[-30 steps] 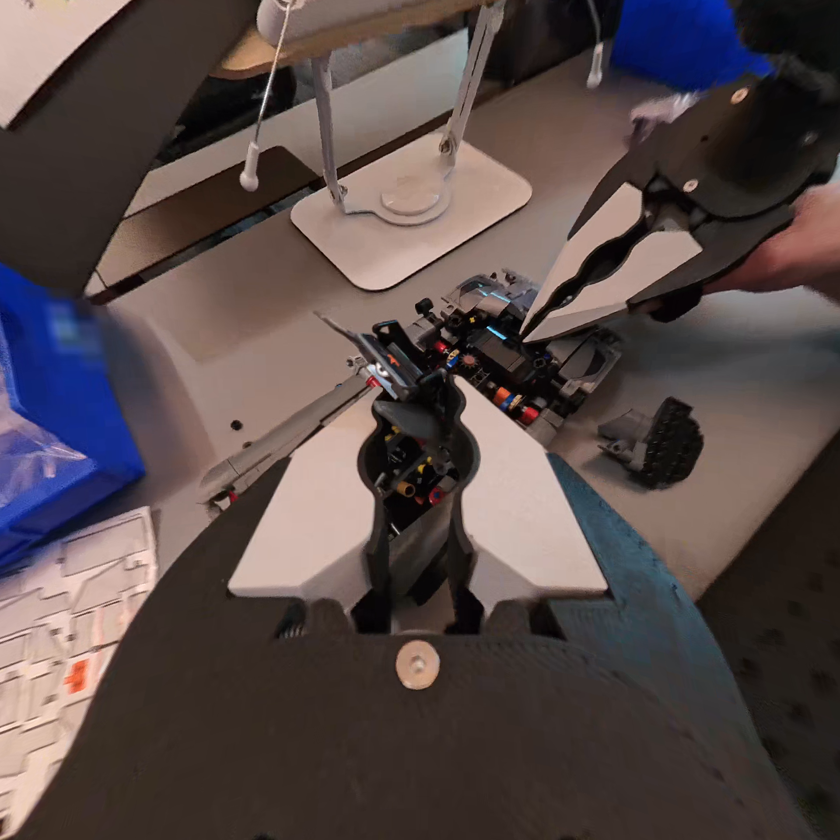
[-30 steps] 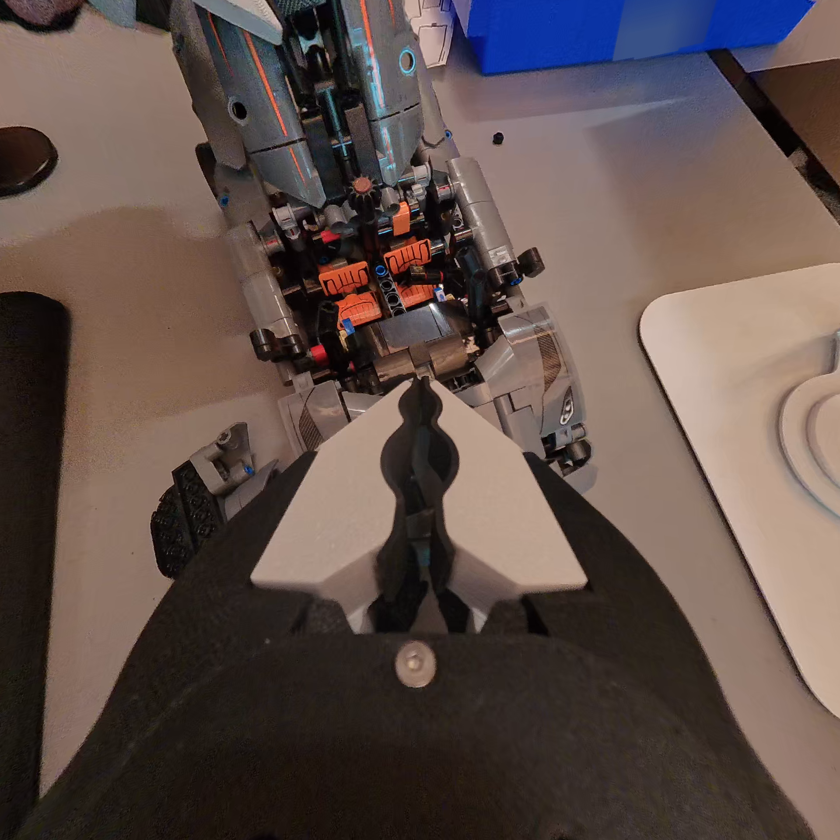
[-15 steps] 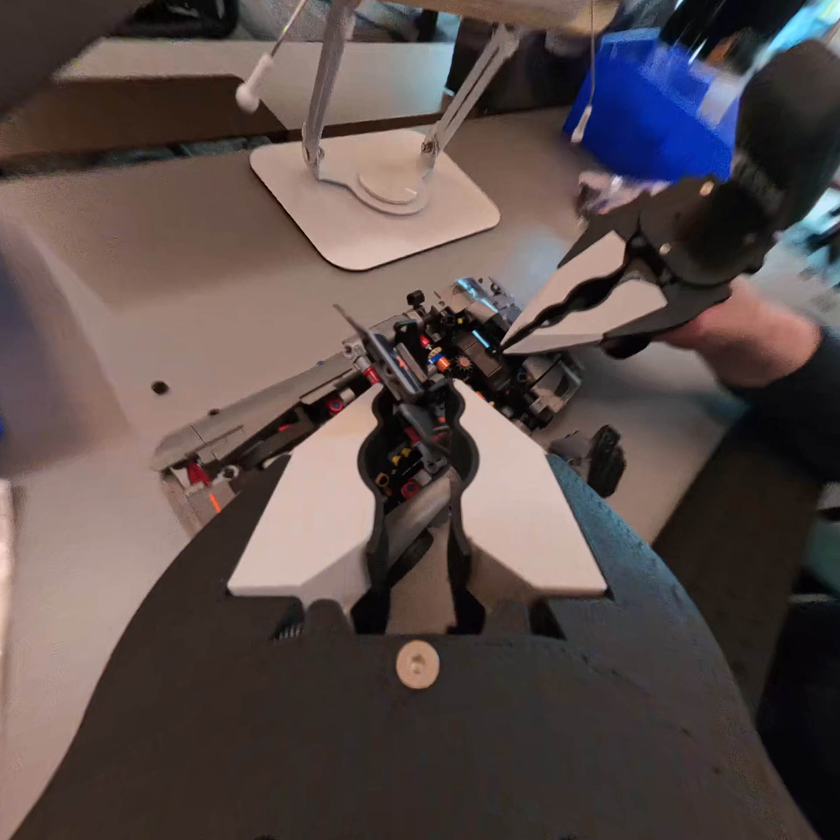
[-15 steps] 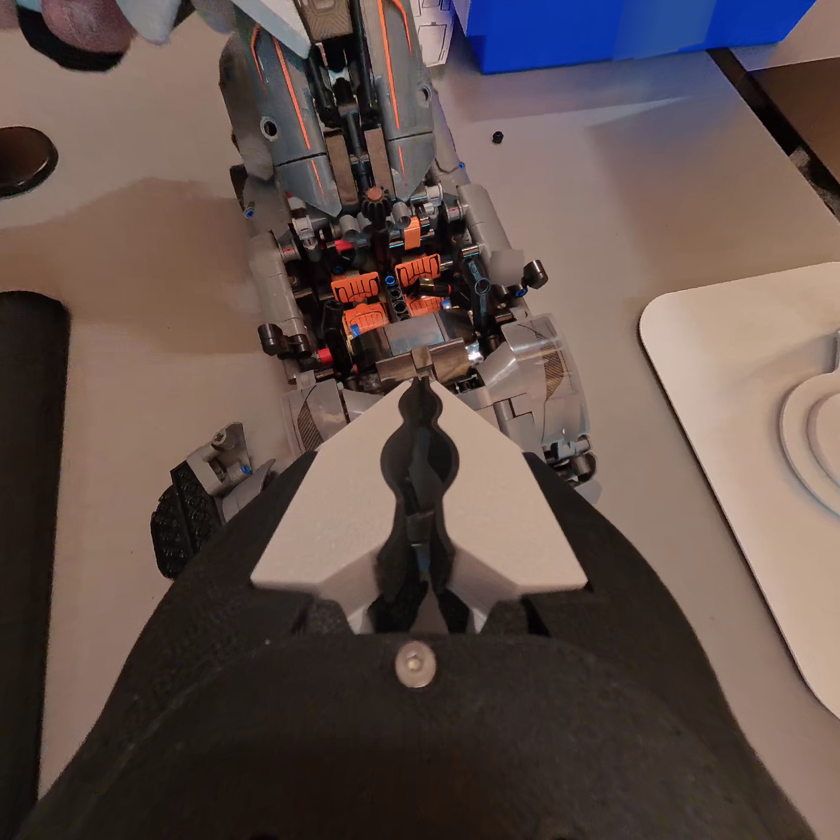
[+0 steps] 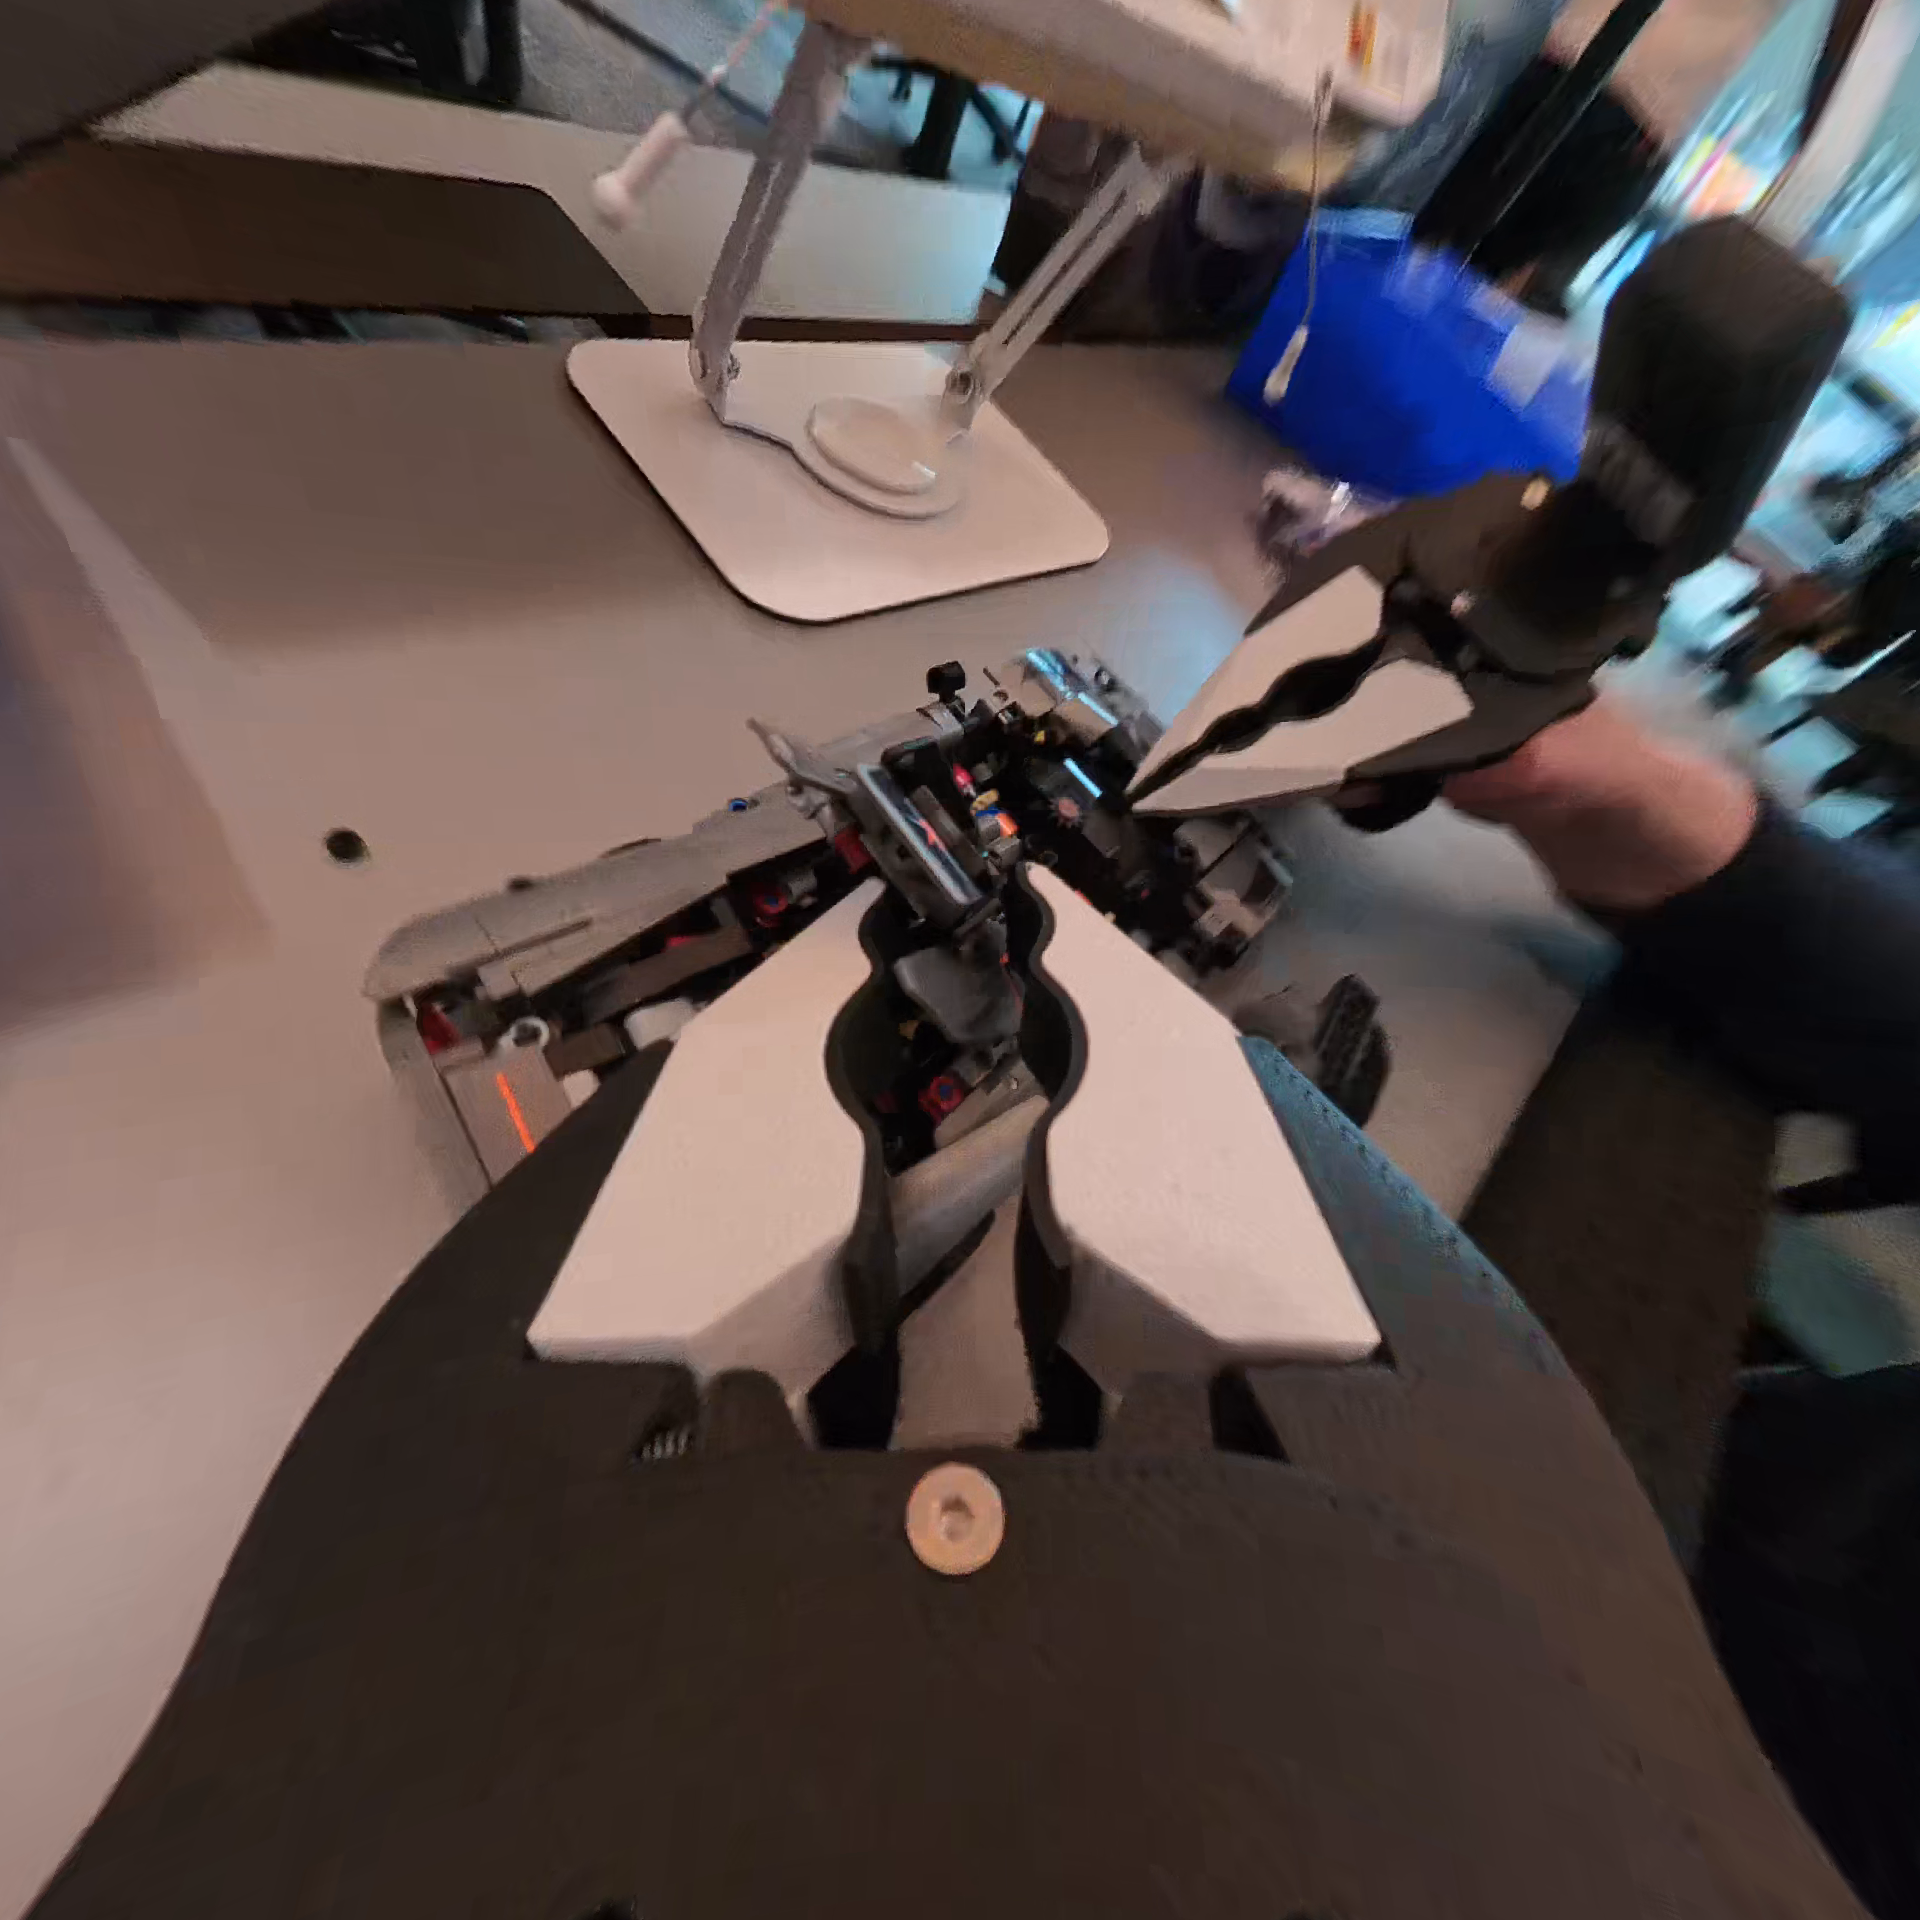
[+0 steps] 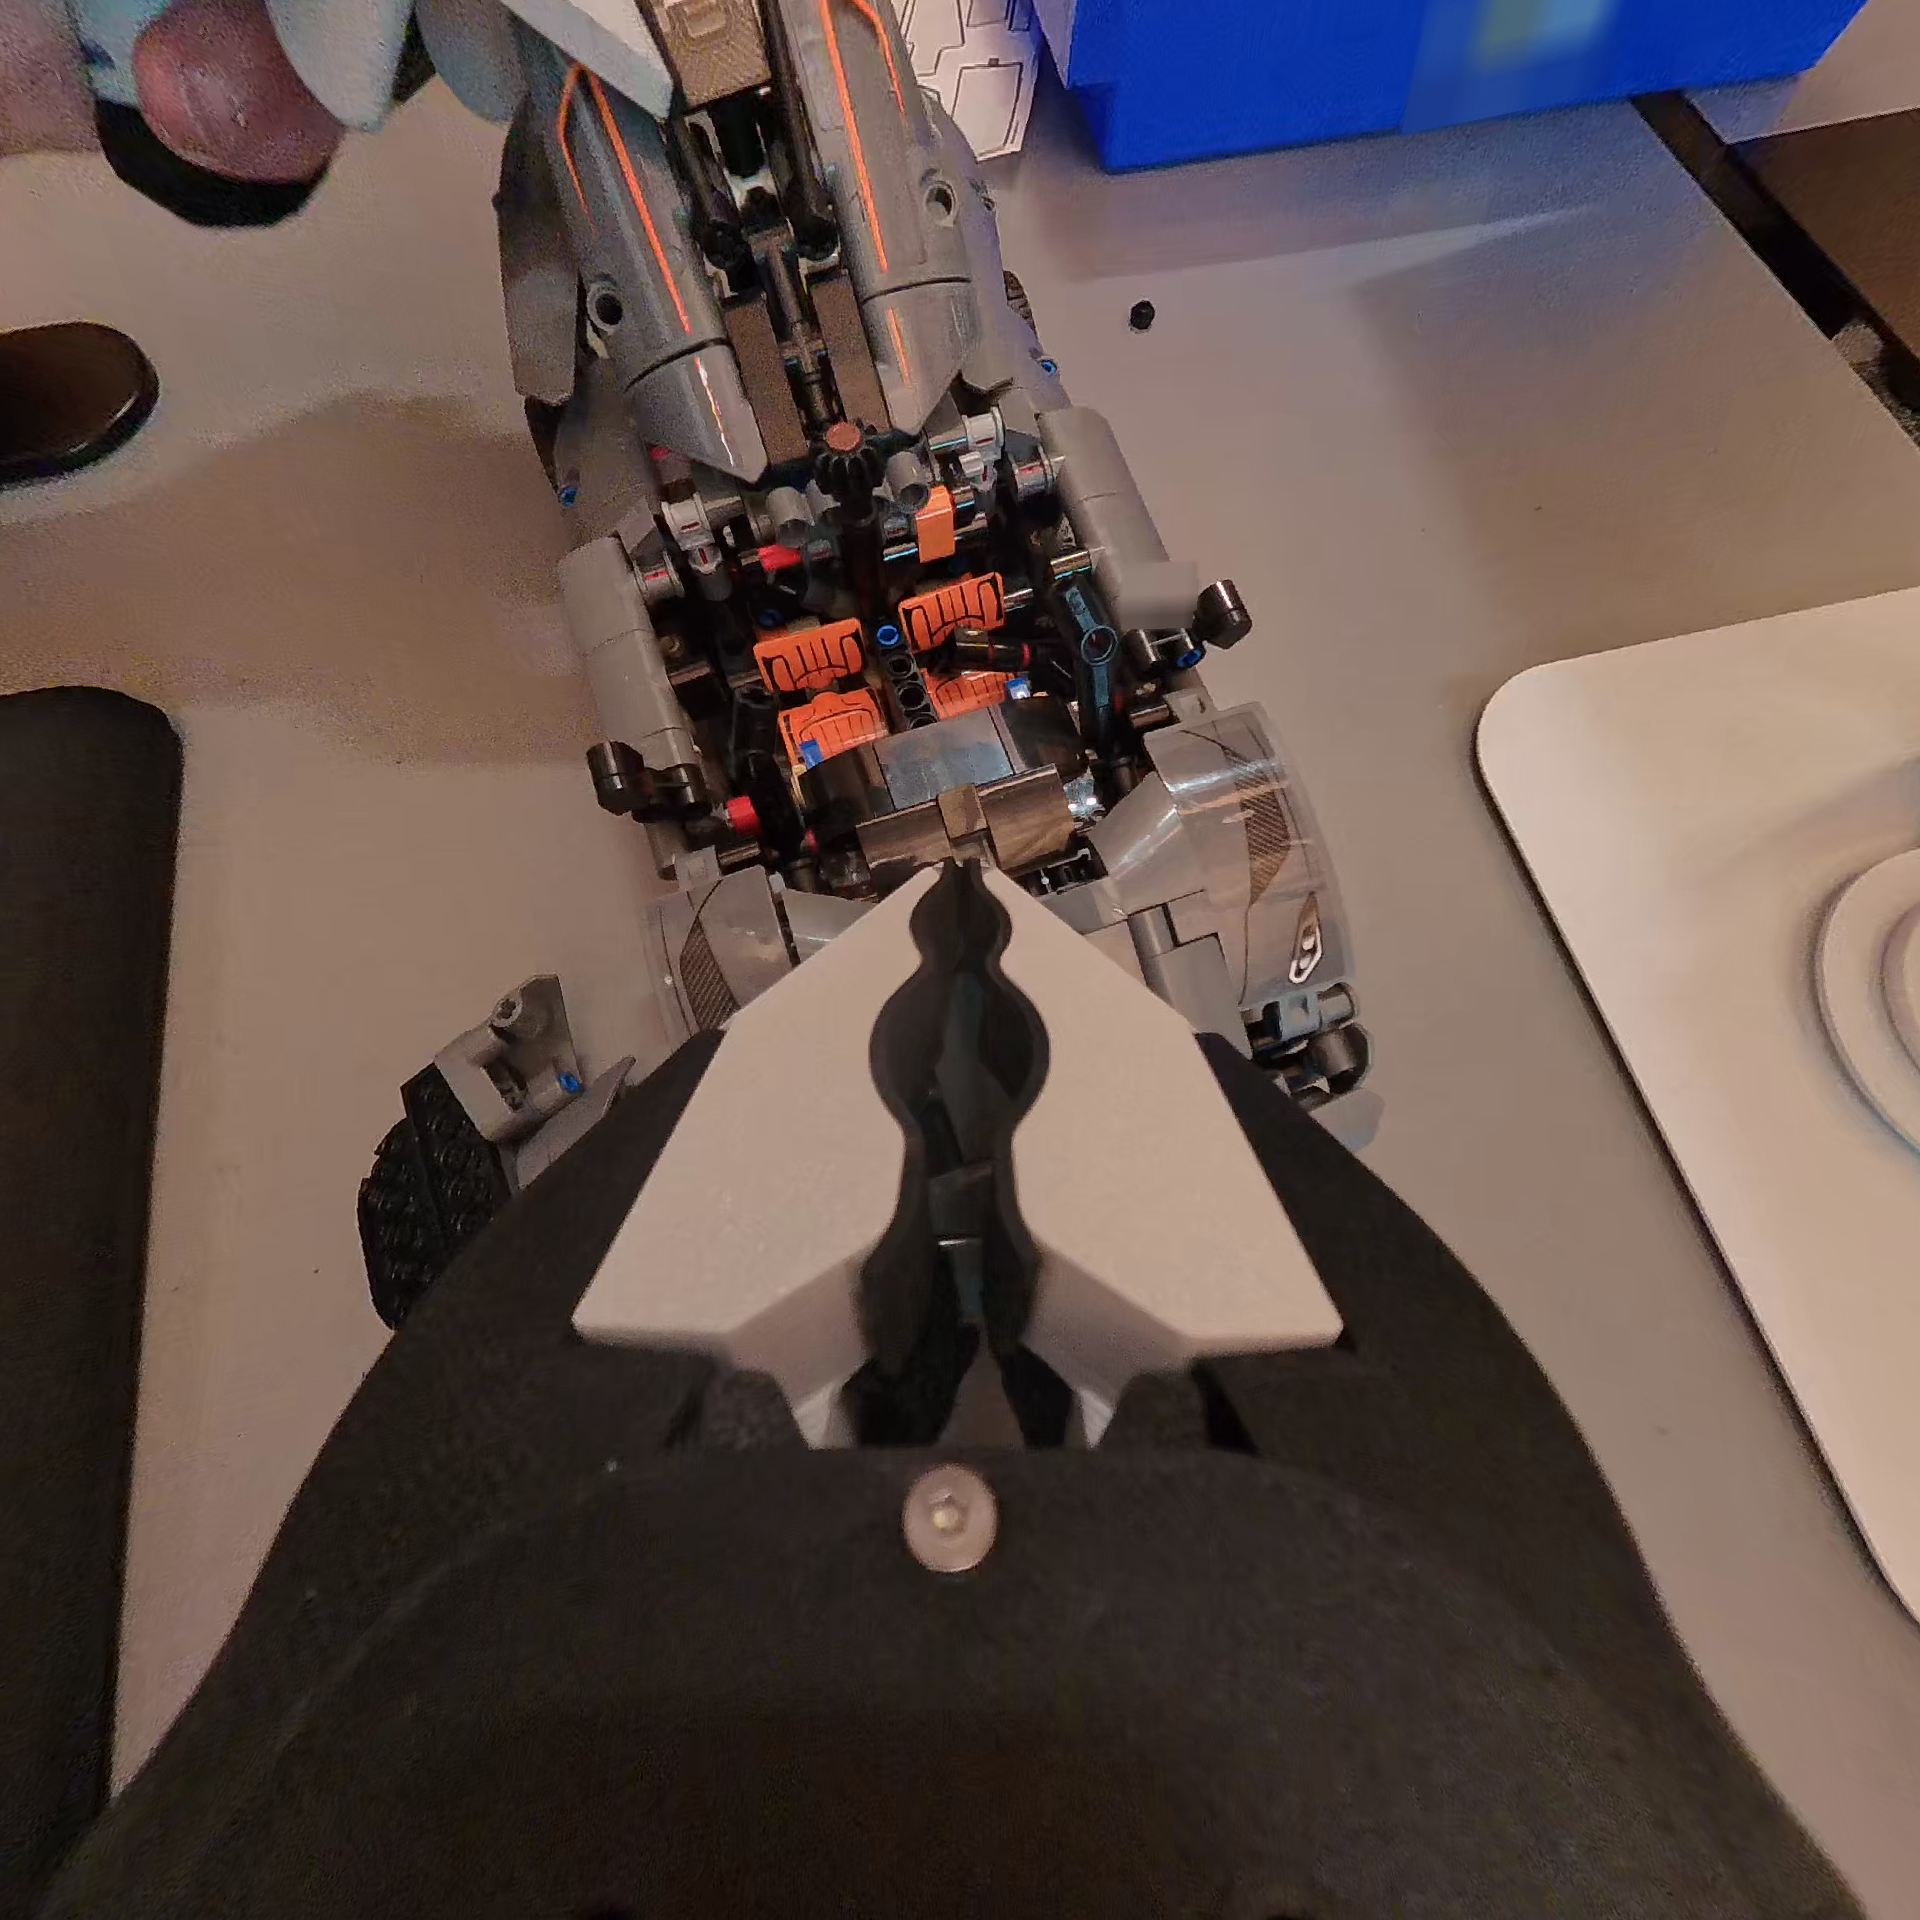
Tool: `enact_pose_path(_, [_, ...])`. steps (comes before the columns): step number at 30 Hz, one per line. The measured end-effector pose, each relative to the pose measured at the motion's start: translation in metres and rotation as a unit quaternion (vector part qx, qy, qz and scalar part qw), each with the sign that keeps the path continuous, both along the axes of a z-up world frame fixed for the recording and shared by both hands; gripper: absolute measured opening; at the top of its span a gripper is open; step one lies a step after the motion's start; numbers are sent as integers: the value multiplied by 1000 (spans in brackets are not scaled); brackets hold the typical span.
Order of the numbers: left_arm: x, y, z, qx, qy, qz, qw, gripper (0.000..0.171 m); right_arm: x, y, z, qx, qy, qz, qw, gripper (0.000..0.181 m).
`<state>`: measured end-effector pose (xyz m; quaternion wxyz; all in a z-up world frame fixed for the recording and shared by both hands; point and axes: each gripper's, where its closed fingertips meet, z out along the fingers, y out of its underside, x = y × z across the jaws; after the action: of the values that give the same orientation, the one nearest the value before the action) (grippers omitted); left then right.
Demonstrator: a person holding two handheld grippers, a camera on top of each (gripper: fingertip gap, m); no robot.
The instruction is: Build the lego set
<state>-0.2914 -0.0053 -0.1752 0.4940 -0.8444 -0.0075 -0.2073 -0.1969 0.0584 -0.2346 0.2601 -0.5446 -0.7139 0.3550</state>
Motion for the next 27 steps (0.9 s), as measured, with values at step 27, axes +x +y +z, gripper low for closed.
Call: enact_pose_path(27, [11, 13, 2, 21, -24, 3, 999, 24, -24, -14, 13, 79, 29, 11, 996, 0])
